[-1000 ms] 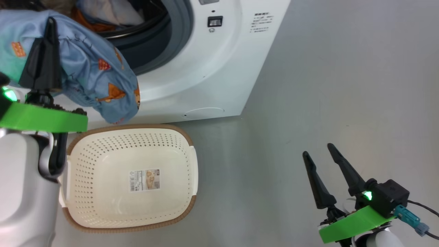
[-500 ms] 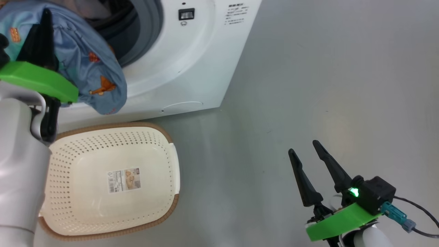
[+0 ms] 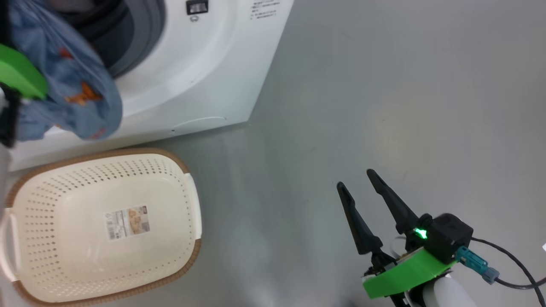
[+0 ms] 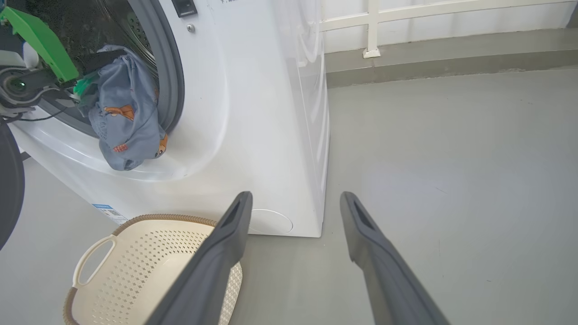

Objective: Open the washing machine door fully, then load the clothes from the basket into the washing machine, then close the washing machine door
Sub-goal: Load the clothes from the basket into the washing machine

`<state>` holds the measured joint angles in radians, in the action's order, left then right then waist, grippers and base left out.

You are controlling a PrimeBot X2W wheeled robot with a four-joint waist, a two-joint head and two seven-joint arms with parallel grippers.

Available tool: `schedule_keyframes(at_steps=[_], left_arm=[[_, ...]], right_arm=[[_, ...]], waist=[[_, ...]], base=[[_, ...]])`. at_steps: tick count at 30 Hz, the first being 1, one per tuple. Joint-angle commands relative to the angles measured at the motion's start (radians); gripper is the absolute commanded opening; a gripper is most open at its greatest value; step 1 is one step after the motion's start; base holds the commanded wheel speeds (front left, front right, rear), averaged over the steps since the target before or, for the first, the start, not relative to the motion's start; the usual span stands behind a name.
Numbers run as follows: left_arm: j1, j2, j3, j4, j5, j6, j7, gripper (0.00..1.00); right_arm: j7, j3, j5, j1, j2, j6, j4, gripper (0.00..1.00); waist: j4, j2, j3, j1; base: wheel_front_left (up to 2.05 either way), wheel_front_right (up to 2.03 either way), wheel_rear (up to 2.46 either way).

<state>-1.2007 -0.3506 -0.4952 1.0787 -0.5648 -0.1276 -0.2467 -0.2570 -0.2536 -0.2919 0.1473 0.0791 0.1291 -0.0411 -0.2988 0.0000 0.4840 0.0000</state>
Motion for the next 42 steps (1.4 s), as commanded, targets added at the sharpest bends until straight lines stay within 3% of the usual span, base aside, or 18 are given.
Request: schedule_keyframes(at_steps=[1,5,12,16,18,19,20,21,42], left_arm=[[-0.072,-0.064,0.011,0.001,0.007,-0.003,-0.009,0.0],[-0.128,-0.084,0.028,-0.019,0.029,0.011,-0.014,0.0],[-0.117,-0.122,0.187,-0.315,0.154,0.081,-0.015,0.0],[-0.056,-0.104,0.251,-0.35,0.199,0.071,-0.015,0.0],[-0.04,-0.095,0.252,-0.302,0.214,0.054,-0.015,0.22],[-0.038,-0.092,0.255,-0.285,0.22,0.048,-0.015,0.44],[-0.038,-0.087,0.262,-0.266,0.221,0.045,-0.015,0.44],[-0.039,-0.083,0.268,-0.252,0.224,0.042,-0.015,1.0],[0.018,-0.001,0.367,-0.234,0.27,0.001,-0.015,1.0]], right_arm=[[-0.005,-0.034,0.007,0.023,-0.007,0.002,0.025,1.0],[-0.005,-0.036,0.008,0.03,-0.012,0.002,0.028,1.0],[-0.005,-0.037,0.014,0.045,-0.021,0.002,0.037,1.0],[-0.005,-0.044,0.015,0.053,-0.025,0.002,0.035,1.0],[-0.005,-0.046,0.015,0.055,-0.026,0.002,0.034,1.0],[-0.005,-0.046,0.015,0.056,-0.026,0.002,0.033,1.0],[-0.005,-0.046,0.015,0.056,-0.026,0.002,0.033,1.0],[-0.005,-0.046,0.015,0.057,-0.026,0.002,0.033,1.0],[-0.005,-0.037,0.02,0.064,-0.028,0.002,0.034,1.0]], waist=[[-0.021,0.0,0.028,0.0],[-0.027,0.0,0.044,0.0],[-0.032,0.0,0.077,0.0],[-0.031,0.0,0.081,0.0],[-0.03,0.0,0.08,0.0],[-0.03,0.0,0.081,0.0],[-0.029,0.0,0.081,0.0],[-0.028,0.0,0.081,0.0],[0.003,0.0,0.077,0.0]], base=[[0.0,0.0,0.0],[0.0,0.0,0.0],[0.0,0.0,0.0],[0.0,0.0,0.0],[0.0,0.0,0.0],[0.0,0.0,0.0],[0.0,0.0,0.0],[0.0,0.0,0.0],[0.0,0.0,0.0]])
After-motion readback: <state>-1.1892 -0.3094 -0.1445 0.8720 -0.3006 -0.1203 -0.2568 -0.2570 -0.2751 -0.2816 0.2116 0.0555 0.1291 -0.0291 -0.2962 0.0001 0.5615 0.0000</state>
